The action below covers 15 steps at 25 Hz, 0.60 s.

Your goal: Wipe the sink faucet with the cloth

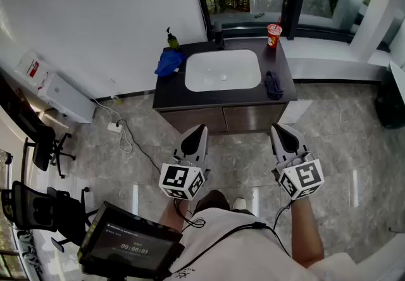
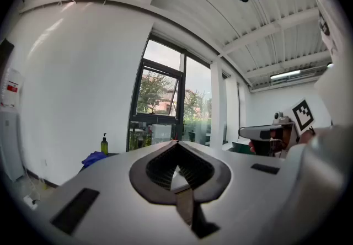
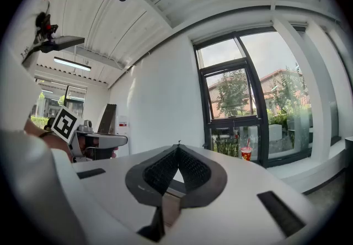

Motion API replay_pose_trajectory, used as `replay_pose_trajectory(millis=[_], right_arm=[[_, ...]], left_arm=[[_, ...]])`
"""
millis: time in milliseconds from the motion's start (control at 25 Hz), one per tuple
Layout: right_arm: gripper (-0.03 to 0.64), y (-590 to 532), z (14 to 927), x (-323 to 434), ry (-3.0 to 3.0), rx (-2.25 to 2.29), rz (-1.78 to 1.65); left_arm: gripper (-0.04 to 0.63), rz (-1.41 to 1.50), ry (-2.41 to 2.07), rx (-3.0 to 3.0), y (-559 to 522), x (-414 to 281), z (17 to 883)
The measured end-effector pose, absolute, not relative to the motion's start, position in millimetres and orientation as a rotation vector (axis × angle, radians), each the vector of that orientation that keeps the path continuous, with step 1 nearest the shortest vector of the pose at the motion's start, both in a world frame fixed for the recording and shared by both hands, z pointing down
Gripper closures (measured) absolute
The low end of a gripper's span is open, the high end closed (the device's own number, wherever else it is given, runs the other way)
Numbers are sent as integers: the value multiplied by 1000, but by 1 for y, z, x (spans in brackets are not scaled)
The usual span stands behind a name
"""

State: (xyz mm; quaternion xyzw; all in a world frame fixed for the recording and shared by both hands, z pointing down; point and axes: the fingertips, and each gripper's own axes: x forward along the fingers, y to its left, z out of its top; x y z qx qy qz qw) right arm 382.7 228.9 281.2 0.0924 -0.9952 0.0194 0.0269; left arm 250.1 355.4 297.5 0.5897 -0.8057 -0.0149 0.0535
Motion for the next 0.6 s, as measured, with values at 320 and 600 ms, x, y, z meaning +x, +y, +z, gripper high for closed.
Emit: replay_pose_trajectory(millis=[320,600], right_arm=[[614,213,296,367,-3063,242,93],[614,180,310,326,-3043,248,104]], left_arm=[[603,-56,-2441,1792,332,236,301],[603,-64,-2400,1814,290,194,320]])
